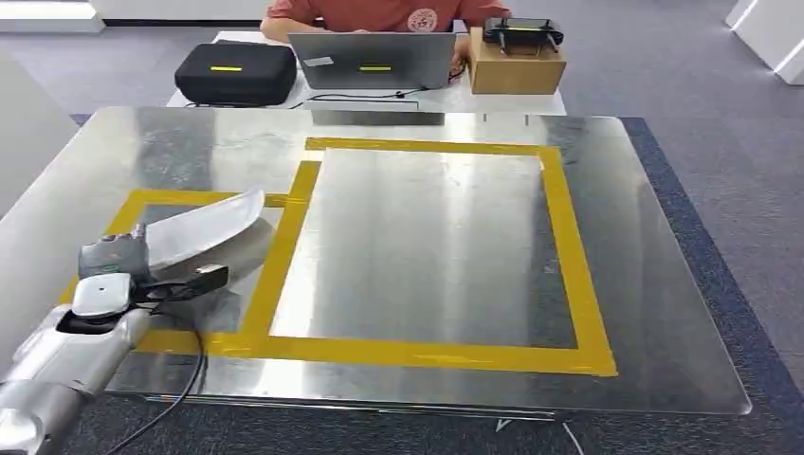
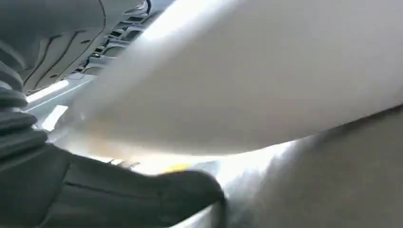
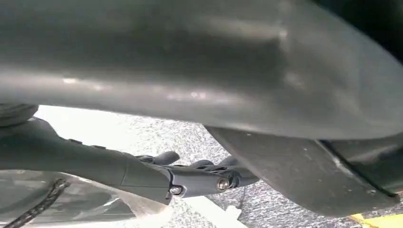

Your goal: Take the parts from the cabinet and place them on the table.

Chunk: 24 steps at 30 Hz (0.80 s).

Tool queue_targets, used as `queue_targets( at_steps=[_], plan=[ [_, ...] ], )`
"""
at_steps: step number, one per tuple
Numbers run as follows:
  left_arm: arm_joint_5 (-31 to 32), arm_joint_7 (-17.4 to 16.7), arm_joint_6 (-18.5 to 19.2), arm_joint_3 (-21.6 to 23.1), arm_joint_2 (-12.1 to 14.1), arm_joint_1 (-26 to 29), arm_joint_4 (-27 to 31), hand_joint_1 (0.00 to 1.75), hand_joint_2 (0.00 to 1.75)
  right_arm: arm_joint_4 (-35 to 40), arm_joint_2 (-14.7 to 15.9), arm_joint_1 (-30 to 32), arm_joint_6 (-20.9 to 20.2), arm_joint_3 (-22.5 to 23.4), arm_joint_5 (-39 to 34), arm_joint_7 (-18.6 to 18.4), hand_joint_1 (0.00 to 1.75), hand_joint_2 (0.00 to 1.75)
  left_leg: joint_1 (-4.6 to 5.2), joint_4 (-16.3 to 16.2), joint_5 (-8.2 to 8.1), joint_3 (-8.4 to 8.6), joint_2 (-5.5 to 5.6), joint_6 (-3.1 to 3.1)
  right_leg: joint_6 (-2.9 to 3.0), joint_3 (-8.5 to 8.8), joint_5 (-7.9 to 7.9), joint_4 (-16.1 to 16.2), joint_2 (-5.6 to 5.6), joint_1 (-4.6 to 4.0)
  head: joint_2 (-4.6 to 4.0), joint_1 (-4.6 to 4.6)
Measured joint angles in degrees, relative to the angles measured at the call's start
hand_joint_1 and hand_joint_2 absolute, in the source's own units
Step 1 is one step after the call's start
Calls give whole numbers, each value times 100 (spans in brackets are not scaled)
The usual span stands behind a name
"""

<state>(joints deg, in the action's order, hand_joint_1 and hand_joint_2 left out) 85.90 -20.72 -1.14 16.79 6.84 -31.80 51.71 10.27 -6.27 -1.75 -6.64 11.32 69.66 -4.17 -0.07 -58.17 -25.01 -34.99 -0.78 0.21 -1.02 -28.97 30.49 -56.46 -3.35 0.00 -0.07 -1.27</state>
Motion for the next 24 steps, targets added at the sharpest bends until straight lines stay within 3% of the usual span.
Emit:
queue_targets(
  at_steps=[4, 5, 11, 18, 24],
  plan=[
    [0, 0, 0, 0, -2, -21, -22, 0, 175, 0, 0, 0, 0, 2, 0, 0, 0, 0, 0, 0, 0, 1, 0, 0, 0, 1, 0, 0, 0, 0, 0, 0],
    [0, 7, 0, 0, -2, -21, -24, 0, 0, 0, 0, 0, 0, 2, 0, 0, 0, 0, 0, 0, 0, 2, 0, 0, 0, 1, 0, 0, 0, 0, 0, 0],
    [-138, 348, -188, -11, 2, -34, -33, 0, 0, 0, 0, 2, 4, 11, 0, 17, 0, 0, 0, 0, 0, 7, 2, 0, -1, 6, 1, 0, -9, 1, 0, 2],
    [-260, 689, -719, -2, -11, 220, 173, 0, 0, 0, 0, 13, 18, 48, 0, 68, 0, 0, -1, 1, 3, 7, 1, -1, 0, 3, 0, 0, 1, 1, 0, 0],
    [-264, 783, -1167, 0, -7, 416, 555, 0, 0, 0, 0, 25, 33, 98, 0, 87, 0, 0, 11, -12, -5, 2, 1, 9, -4, 4, -2, 4, -4, 8, 0, 0]
  ],
)
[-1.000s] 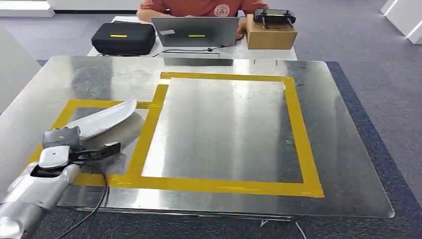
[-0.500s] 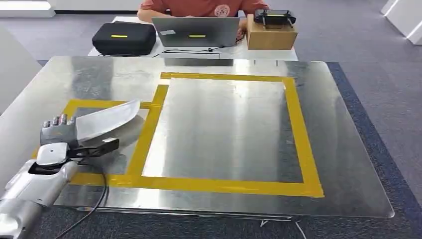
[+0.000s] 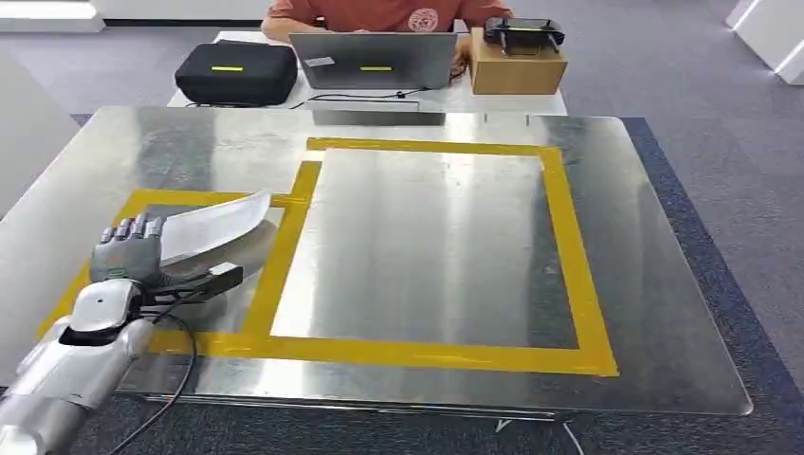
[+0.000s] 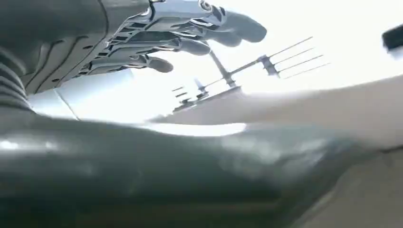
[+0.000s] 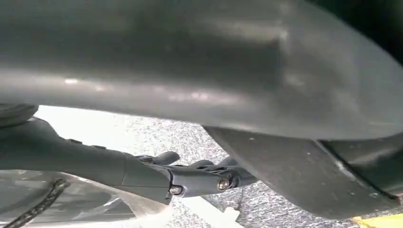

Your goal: Take the parts from the cabinet and place them on the table.

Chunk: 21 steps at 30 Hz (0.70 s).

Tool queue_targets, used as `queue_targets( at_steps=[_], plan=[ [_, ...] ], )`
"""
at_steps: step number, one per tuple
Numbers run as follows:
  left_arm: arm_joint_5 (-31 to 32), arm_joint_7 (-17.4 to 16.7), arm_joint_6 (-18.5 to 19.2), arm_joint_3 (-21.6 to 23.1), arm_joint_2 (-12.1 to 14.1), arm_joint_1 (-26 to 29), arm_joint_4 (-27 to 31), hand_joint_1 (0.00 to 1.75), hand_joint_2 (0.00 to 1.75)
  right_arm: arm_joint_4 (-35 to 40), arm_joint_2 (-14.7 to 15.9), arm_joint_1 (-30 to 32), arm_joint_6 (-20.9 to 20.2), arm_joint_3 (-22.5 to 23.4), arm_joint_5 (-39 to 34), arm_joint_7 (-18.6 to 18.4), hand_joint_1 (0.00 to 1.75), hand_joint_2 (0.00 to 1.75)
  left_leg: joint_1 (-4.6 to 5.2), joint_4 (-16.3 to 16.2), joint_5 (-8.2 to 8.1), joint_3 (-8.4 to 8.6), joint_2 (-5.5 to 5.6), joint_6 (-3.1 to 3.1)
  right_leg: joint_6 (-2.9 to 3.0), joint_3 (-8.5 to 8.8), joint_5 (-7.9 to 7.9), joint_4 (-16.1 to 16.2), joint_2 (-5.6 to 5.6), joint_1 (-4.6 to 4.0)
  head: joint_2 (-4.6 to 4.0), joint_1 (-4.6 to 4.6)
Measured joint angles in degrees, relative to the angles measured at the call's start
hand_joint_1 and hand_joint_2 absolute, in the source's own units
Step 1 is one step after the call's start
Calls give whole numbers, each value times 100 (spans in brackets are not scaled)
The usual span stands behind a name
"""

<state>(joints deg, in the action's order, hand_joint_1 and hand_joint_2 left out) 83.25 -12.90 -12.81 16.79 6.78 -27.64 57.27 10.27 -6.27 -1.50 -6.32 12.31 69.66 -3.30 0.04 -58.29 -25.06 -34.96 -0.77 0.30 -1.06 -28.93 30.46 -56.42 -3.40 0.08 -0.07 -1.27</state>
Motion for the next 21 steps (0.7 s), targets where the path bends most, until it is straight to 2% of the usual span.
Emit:
queue_targets(
  at_steps=[6, 10, 11, 12, 13, 14, 16, 17, 18, 19, 20, 21],
  plan=[
    [4, 79, -177, 13, 4, 201, 509, 0, 0, 0, 0, 9, 24, 28, -2, 4, 0, 0, 19, -12, -20, -2, 0, 29, -14, 1, 3, 0, 0, 18, 0, 2],
    [-52, 118, -155, 39, 22, 277, 775, 0, 0, 0, 0, 6, 28, 46, -2, 4, 0, 0, 47, -28, -37, -10, 4, 81, -73, 18, -5, 14, -17, 41, 0, 2],
    [-70, 124, -155, 48, 33, 278, 802, 0, 0, 0, 0, 6, 28, 50, 0, 4, 0, 0, 50, -22, -15, -9, 8, 109, -103, 27, -26, 24, -22, 43, 0, 4],
    [-103, 129, -155, 50, 39, 280, 828, 0, 0, 0, 0, 0, 28, 52, 0, -2, 0, 0, 12, 62, 29, 16, 12, 144, -129, 39, -12, 25, -27, 26, 0, 0],
    [-112, 129, -157, 55, 35, 282, 848, 0, 0, 0, 2, -2, 28, 55, 0, -4, 0, 0, -15, 108, 60, 36, 8, 160, -139, -22, 113, -45, 110, 45, 0, -2],
    [-129, 133, -157, 59, 35, 269, 863, 0, 0, -2, 0, 1, 28, 55, 0, -2, 0, 0, -30, 113, 79, 22, 11, 188, -145, -144, 331, -329, 240, 46, 0, -18],
    [-146, 133, -157, 68, 31, 297, 872, 0, 0, -2, 2, 5, 28, 57, -2, -2, 0, 0, -30, 112, 91, -12, 20, 192, -174, -568, 789, -1289, 322, 66, 0, -15],
    [-149, 133, -157, 68, 33, 318, 872, 0, 0, -2, 2, 9, 26, 57, -7, 18, 0, 0, -30, 111, 102, -29, 24, 183, -187, -759, 922, -1716, 326, 64, 0, -22],
    [-153, 133, -157, 70, 33, 339, 872, 0, 0, 0, 2, -1, 24, 59, -11, 33, 0, 0, -35, 107, 113, -37, 35, 170, -197, -797, 878, -1825, 329, 64, 0, -22],
    [-153, 135, -155, 72, 33, 353, 872, 0, 0, 0, 2, -9, 22, 59, -9, 28, 0, 0, -45, 103, 124, -42, 49, 154, -202, -694, 687, -1648, 328, 68, 0, -20],
    [-153, 133, -155, 72, 33, 356, 872, 0, 0, 0, 2, -8, 22, 59, -4, 11, 0, 0, -61, 92, 135, -50, 67, 134, -203, -488, 426, -1250, 328, 78, 0, -24],
    [-153, 135, -155, 74, 31, 355, 876, 0, 0, 0, 2, -7, 24, 59, -4, -2, 0, 0, -79, 75, 146, -62, 85, 110, -215, -198, 149, -674, 330, 96, 0, -22]
  ],
)
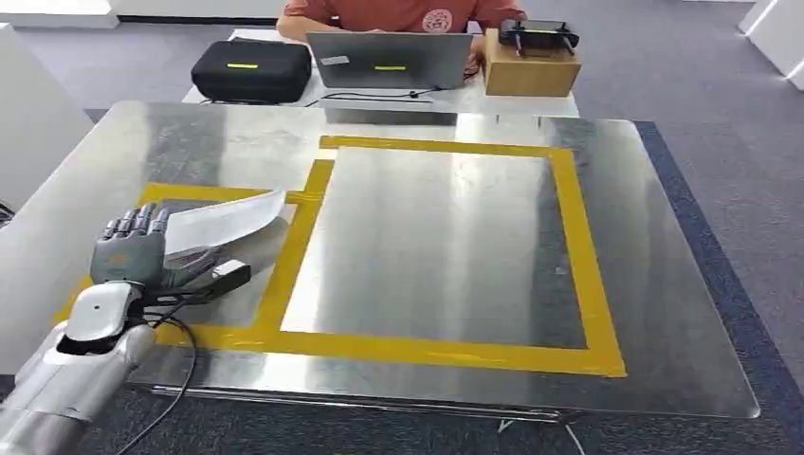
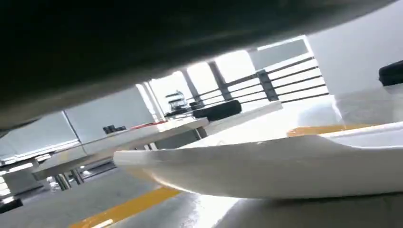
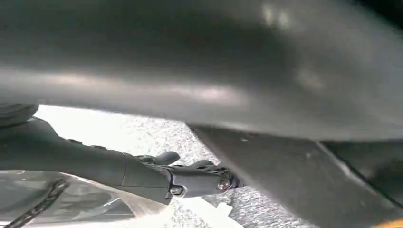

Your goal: Take the parts from the cabinet and place them on the table.

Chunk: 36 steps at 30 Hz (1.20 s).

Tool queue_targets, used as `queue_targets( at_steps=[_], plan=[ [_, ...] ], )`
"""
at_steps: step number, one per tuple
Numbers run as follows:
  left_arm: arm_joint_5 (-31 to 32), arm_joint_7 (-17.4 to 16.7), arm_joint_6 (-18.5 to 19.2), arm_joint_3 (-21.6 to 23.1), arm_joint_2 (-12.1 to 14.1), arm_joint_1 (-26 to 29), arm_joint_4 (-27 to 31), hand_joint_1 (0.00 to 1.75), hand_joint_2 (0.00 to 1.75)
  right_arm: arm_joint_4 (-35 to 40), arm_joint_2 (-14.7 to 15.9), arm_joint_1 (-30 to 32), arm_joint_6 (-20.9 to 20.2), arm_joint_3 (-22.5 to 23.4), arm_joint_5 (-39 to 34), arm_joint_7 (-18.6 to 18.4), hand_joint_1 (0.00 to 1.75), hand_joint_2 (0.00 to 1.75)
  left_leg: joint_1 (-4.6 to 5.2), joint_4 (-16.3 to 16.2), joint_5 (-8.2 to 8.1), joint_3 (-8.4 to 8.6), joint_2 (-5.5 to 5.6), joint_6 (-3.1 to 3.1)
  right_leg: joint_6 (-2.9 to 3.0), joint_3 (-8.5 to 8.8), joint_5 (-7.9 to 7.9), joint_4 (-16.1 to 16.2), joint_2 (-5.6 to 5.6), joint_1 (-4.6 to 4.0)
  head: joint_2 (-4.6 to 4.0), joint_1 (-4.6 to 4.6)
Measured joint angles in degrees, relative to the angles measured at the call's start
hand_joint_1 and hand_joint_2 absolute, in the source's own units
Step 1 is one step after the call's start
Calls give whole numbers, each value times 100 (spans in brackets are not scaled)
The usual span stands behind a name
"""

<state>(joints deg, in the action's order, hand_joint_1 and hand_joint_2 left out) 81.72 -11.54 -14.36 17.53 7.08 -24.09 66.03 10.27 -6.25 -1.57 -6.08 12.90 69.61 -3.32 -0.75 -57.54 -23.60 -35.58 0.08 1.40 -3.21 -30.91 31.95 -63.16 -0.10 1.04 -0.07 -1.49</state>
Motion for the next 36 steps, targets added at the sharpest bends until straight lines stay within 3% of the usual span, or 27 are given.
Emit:
queue_targets(
  at_steps=[1, 2, 3, 5, 6, 7, 8, 10, 11, 12, 13, 14, 16, 17, 18, 21, 22, 23, 25, 26, 27, 28, 29, 31, 32, 33, 36],
  plan=[
    [0, 0, 0, 0, -2, -3, 7, 0, 0, -2, 0, 0, 0, 0, 4, -2, 0, 0, 1, -27, 9, -21, 18, -38, -23, 236, -122, 504, 23, 29, 0, -7],
    [0, 0, -2, -2, 0, -8, 13, 0, 0, -2, -4, 0, -4, 0, 4, -9, 0, 0, 27, -41, 37, -80, 37, -90, -11, 382, -29, 618, 98, 1, 0, -9],
    [0, 0, -2, 0, 0, -9, 20, 0, 0, -2, -4, 6, -2, 0, 4, -2, 0, 0, 37, -52, 85, -106, 52, -141, 57, 295, -81, 587, 95, 4, 0, 2],
    [0, 0, -4, 0, 4, -9, 22, 0, 0, -2, -2, 17, -4, 0, 2, -2, 0, 0, 31, -28, 170, -124, 67, -219, 99, 224, -96, 551, 76, -17, 0, -2],
    [0, 0, -4, 2, 11, -5, 22, 0, 0, -2, -4, 17, -4, 0, 4, -2, 0, 0, 26, -29, 207, -141, 77, -261, 176, 182, -144, 567, 64, -17, 0, -9],
    [0, 0, -4, 4, 15, -4, 22, 0, 0, -2, -7, 8, -4, 0, 4, -2, 0, 0, 2, -76, 98, -188, 61, -282, 267, 161, -201, 578, 34, 7, 0, -4],
    [-2, 2, -2, 7, 22, -9, 22, 0, 0, -2, -7, 2, -4, 0, 7, -2, 0, 0, 5, -299, -182, -266, 44, -303, 325, 92, -239, 579, 23, 0, 0, 20],
    [-2, 2, -2, 11, 22, -11, 22, 0, 0, -2, -7, 8, -4, 0, 7, -2, 0, 0, 3, -1194, -800, -528, 41, -335, 381, -31, -335, 573, -4, -27, 0, 29],
    [-4, 2, -2, 13, 22, -5, 20, 0, 0, -2, -7, 10, -4, 0, 7, -2, 0, 0, 3, -1645, -1010, -634, 40, -336, 400, -104, -385, 568, -19, -47, 0, 31],
    [-9, 2, -2, 15, 22, 0, 20, 0, 0, -2, -7, 8, -4, 0, 7, -2, 0, 0, 4, -1843, -1060, -632, 40, -327, 405, -168, -431, 564, -28, -68, 0, 26],
    [-13, 2, -2, 18, 22, 1, 20, 0, 0, -2, -7, 3, -7, 0, 7, -2, 0, 0, 7, -1792, -980, -517, 40, -305, 410, -236, -480, 559, -36, -93, 0, 31],
    [-18, 4, -2, 20, 22, 1, 20, 0, 0, -2, -7, 1, -7, 0, 7, -2, 0, 0, 15, -1531, -831, -304, 40, -266, 413, -293, -520, 556, -41, -113, 0, 26],
    [-17, 9, -4, 22, 22, -8, 20, 0, 0, -2, -7, -14, -9, 0, 4, 0, 0, 0, 69, -509, -527, 410, 37, -129, 408, -370, -600, 553, -43, -152, 0, 28],
    [-17, 9, -7, 22, 22, -27, 22, 0, 0, -2, -18, -18, -9, 0, 4, 2, 0, 0, 108, -70, -650, 670, 12, -41, 386, -395, -635, 550, -50, -160, 0, 17],
    [-17, 13, -9, 28, 15, -36, 24, 0, 0, -2, -17, -22, -9, 0, 7, 0, 0, 0, 113, 94, -646, 745, 2, -43, 358, -423, -674, 547, -58, -175, 0, 13],
    [-61, 13, -2, 31, 22, -36, 24, 0, 0, -2, -17, -7, -11, 0, 7, -2, 0, 0, 154, 106, -544, 678, 9, -1, 253, -440, -805, 584, -71, -141, 0, 24],
    [-74, 13, 0, 31, 6, -38, 24, 0, 0, -2, -6, -14, -9, 2, 9, -4, 0, 0, 72, 204, -432, 678, -16, 26, 225, -490, -765, 551, -52, -146, 0, 37],
    [-74, 13, 2, 31, -2, -49, 24, 0, 0, -2, -6, -13, -9, 2, 9, -6, 0, 0, 75, 218, -369, 611, -18, 65, 189, -593, -528, 416, -5, -155, 0, 9],
    [-79, 13, 9, 33, -15, -34, 26, 0, 0, -2, -4, -28, -4, 2, 4, 7, 0, 0, 71, 214, -249, 451, -21, 89, 133, -789, 109, -338, 10, -126, 0, -17],
    [-87, 11, 13, 33, -15, -20, 24, 0, 0, -2, -2, -44, -2, 4, 7, 20, 0, 0, 71, 209, -187, 366, -25, 84, 104, -872, 352, -778, 10, -126, 0, -7],
    [-87, 11, 13, 33, -11, -12, 24, 0, 0, -2, -2, -47, -2, 4, 7, 26, 0, 0, 69, 200, -129, 285, -26, 74, 81, -881, 429, -1076, 7, -125, 0, -15],
    [-90, 11, 13, 33, -11, -3, 24, 0, 0, -2, -2, -46, 2, 7, 7, 22, 0, 0, 63, 192, -70, 198, -25, 64, 64, -780, 327, -1141, 7, -118, 0, -13],
    [-90, 11, 13, 33, -11, 5, 24, 0, 0, -2, -2, -40, 4, 7, 15, -9, 0, 0, 57, 175, -13, 111, -22, 45, 44, -577, 117, -973, 6, -100, 0, -15],
    [-92, 11, 13, 33, -11, 9, 24, 0, 0, -2, 7, -40, 13, 7, 24, -26, 0, 0, 35, 97, 74, -56, -2, -16, 19, 52, -233, -100, 6, -51, 0, -17],
    [-96, 9, 11, 33, -11, 9, 24, 0, 0, -2, 7, -44, 13, 7, 26, -46, 0, 0, 38, 49, 104, -121, 4, -56, -9, 341, -89, 401, 28, -27, 0, -20],
    [-98, 7, 11, 31, -7, 8, 26, 0, 0, -2, 7, -32, 13, 7, 26, -48, 0, 0, 55, -7, 144, -188, 8, -92, 40, 602, 35, 743, 79, -66, 0, -15],
    [-125, -2, 18, 31, 0, 16, 26, 0, 0, -2, 7, 6, 11, 7, 26, -61, 0, 0, 57, 21, 315, -218, 9, -173, 186, 431, 14, 708, 66, -87, 0, -13]
  ],
)
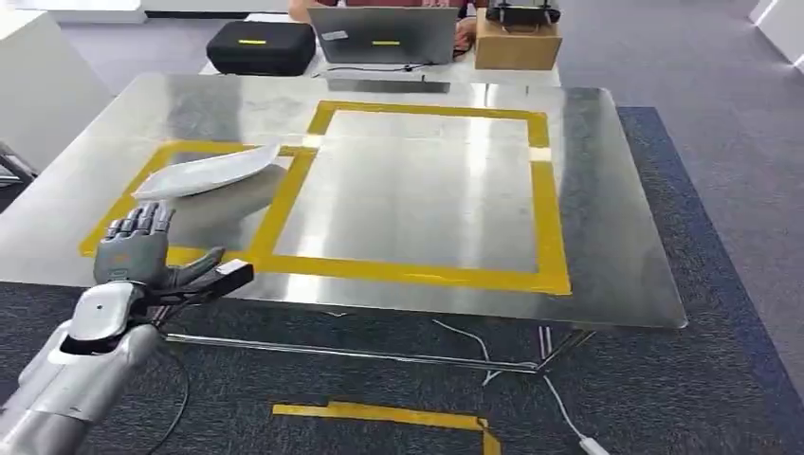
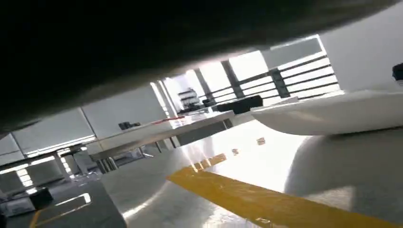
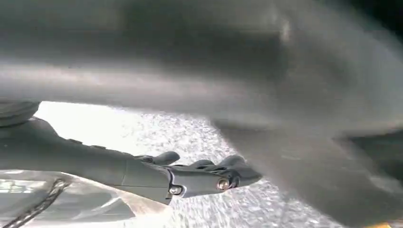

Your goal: Take the parts from the cabinet and place them on the table.

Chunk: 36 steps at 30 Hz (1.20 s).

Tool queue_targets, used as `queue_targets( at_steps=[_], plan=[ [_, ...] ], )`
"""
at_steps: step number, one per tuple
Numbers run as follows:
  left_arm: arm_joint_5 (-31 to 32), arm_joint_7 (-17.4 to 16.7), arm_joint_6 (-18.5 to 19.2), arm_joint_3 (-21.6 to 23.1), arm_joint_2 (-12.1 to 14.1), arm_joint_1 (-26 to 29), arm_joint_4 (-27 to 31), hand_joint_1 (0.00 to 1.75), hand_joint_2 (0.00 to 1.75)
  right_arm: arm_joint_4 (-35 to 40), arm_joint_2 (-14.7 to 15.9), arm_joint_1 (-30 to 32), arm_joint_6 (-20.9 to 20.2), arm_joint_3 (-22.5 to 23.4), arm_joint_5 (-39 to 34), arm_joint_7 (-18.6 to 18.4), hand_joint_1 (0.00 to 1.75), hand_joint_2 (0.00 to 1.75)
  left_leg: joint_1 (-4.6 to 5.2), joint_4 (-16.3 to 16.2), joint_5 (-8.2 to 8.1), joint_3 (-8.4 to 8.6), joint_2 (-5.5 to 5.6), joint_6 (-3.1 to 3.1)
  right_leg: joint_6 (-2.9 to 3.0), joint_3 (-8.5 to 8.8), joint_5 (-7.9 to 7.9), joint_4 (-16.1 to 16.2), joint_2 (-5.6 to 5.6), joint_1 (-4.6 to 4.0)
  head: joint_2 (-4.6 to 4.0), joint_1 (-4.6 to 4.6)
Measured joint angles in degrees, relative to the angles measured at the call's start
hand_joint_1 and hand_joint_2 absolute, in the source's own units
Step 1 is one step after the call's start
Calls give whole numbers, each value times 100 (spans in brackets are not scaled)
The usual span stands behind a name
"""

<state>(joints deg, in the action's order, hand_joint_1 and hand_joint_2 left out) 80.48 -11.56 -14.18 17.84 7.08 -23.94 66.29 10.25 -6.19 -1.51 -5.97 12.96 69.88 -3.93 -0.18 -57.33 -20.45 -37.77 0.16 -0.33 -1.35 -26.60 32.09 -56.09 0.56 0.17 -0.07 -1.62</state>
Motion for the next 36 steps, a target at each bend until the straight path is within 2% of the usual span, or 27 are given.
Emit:
queue_targets(
  at_steps=[1, 2, 4, 5, 6, 7, 8, 10, 11, 12, 13, 16, 17, 18, 20, 21, 22, 23, 25, 26, 27, 28, 31, 32, 33, 35, 36],
  plan=[
    [-6, 0, 7, 0, 4, 9, 0, 0, 0, -2, 0, 7, 0, 0, 0, -7, 0, 0, -10, -8, 22, -31, 12, -26, 88, -51, -68, 29, -27, 34, 0, -5],
    [-11, 2, 13, 0, 11, 19, 0, 0, 0, -2, 0, -8, 0, 0, -2, -11, 0, 0, -22, -100, -205, -89, 1, -59, 170, -97, -126, 24, -51, 36, 0, 9],
    [-13, -4, 28, 0, 20, 19, 0, 0, 0, -2, 0, -13, 2, 0, -2, -20, 0, 0, -30, -853, -945, -292, 1, -109, 216, -217, -261, 15, -61, 32, 0, 52],
    [-13, -4, 33, 0, 20, 29, 0, 0, 0, -2, 0, -13, 2, 2, -4, -20, 0, 0, -30, -1335, -1213, -398, 0, -127, 221, -302, -336, 3, -71, 24, 0, 41],
    [-13, -4, 44, 0, 17, 45, 0, 0, 0, -2, 0, -12, 2, 2, -2, -26, 0, 0, -31, -1703, -1321, -453, 0, -132, 227, -390, -392, -12, -83, 16, 0, 46],
    [-13, -4, 46, 0, 17, 65, 0, 0, 0, -2, 0, -11, 2, 2, -2, -26, 0, 0, -31, -1851, -1277, -419, 0, -122, 227, -477, -444, -28, -90, 3, 0, 46],
    [-13, -4, 52, 0, 17, 79, 0, 0, 0, -2, 0, -15, 2, 2, -2, -26, 0, 0, -31, -1773, -1122, -273, 0, -103, 224, -564, -493, -46, -96, -9, 0, 46],
    [-13, -11, 68, 0, 17, 89, 13, 0, 0, -2, 0, -28, 2, 4, -4, -26, 0, 0, -16, -937, -763, 350, 0, -21, 210, -713, -582, -85, -97, -38, 0, 46],
    [-13, -24, 89, 0, 17, 89, 44, 0, 0, -2, -4, -36, 4, 4, -4, -26, 0, 0, 6, -388, -777, 748, 0, 41, 198, -741, -619, -101, -98, -41, 0, 44],
    [-13, -26, 101, 0, 15, 88, 85, 0, 0, 0, -15, -36, 7, 4, -4, -26, 0, 0, 33, 15, -931, 999, -6, 99, 168, -777, -647, -118, -96, -85, 0, 44],
    [-15, -33, 103, 0, 13, 88, 120, 0, 0, -2, -15, -37, 9, 4, -4, -33, 0, 0, 37, 108, -949, 1027, -3, 95, 135, -784, -692, -112, -105, -66, 0, 28],
    [-15, -50, 129, 2, 11, 106, 127, 0, 0, -2, -15, -32, 18, 33, -4, -52, 0, 0, 54, 150, -814, 937, -6, 177, 13, -816, -830, -80, -107, -55, 0, 37],
    [-15, -50, 136, 2, 2, 97, 131, 0, 0, -2, -13, -35, 17, 44, -4, -52, 0, 0, 22, 184, -727, 888, -51, 210, -1, -879, -671, -164, -74, -41, 0, 59],
    [-17, -50, 144, 4, -9, 97, 140, 0, 0, -2, -13, -33, 17, 50, -7, -52, 0, 0, 12, 185, -657, 804, -40, 264, -26, -1022, -349, -392, -63, -47, 0, 22],
    [-15, -50, 149, 4, -15, 128, 151, 0, 0, 0, -11, -56, 17, 70, -15, -33, 0, 0, 17, 180, -528, 625, -43, 278, -74, -1206, 283, -1237, -58, -38, 0, 6],
    [-15, -52, 149, 4, -13, 138, 151, 0, 0, 0, -11, -61, 17, 81, -15, -24, 0, 0, 20, 173, -456, 528, -44, 274, -92, -1254, 464, -1650, -58, -42, 0, 7],
    [-15, -55, 149, 4, -13, 152, 151, 0, 0, 0, -11, -62, 17, 85, -15, -24, 0, 0, 20, 164, -386, 435, -43, 268, -99, -1212, 447, -1873, -58, -42, 0, 0],
    [-15, -52, 149, 4, -15, 168, 151, 0, 0, 0, -11, -59, 17, 90, -13, -43, 0, 0, 20, 156, -322, 342, -43, 259, -103, -1066, 266, -1845, -59, -38, 0, 4],
    [-15, -55, 151, 4, -15, 180, 151, 0, 0, 0, -9, -51, 24, 92, -4, -66, 0, 0, 17, 112, -206, 168, -35, 227, -90, -530, -166, -1171, -61, -24, 0, 2],
    [-15, -52, 151, 4, -15, 178, 155, 0, 0, 0, -9, -53, 24, 92, -2, -72, 0, 0, 18, 79, -161, 99, -31, 202, -79, -179, -217, -646, -58, -11, 0, 2],
    [-15, -55, 151, 4, -15, 179, 162, 0, 0, 0, -9, -52, 24, 92, -2, -77, 0, 0, 46, 40, -123, 29, -28, 167, -72, 177, -27, -104, -48, -16, 0, 2],
    [-15, -55, 160, 4, -13, 176, 188, 0, 0, 0, -9, -39, 26, 92, -2, -87, 0, 0, 50, 16, -65, -8, -30, 138, -29, 338, 83, 190, -31, -24, 0, 15],
    [-24, -68, 219, 4, -7, 187, 197, 0, 0, 0, -9, -4, 24, 94, 7, -107, 0, 0, 46, 71, 107, -30, -29, 43, 96, 147, 4, 127, -46, -45, 0, 7],
    [-31, -74, 230, 4, 0, 200, 197, 0, 0, -2, -9, 3, 22, 96, 13, -114, 0, 0, 24, 39, 40, -62, -25, 12, 158, 95, -77, 152, -79, -1, 0, 9],
    [-35, -79, 265, 4, 11, 208, 197, 0, 0, 0, -7, -9, 22, 96, 17, -114, 0, 0, 21, -117, -287, -119, -24, -32, 228, 35, -138, 150, -83, -7, 0, 22],
    [-70, -109, 308, 2, 24, 226, 197, 0, 0, 0, -7, -14, 22, 96, 35, -122, 0, 0, 0, -970, -1036, -310, -24, -95, 247, -49, -270, 140, -92, -13, 0, 42],
    [-76, -116, 328, 0, 24, 258, 195, 0, 0, 0, -7, -14, 17, 96, 35, -124, 0, 0, -10, -1423, -1257, -385, -25, -116, 251, -138, -342, 126, -98, -18, 0, 46]
  ],
)
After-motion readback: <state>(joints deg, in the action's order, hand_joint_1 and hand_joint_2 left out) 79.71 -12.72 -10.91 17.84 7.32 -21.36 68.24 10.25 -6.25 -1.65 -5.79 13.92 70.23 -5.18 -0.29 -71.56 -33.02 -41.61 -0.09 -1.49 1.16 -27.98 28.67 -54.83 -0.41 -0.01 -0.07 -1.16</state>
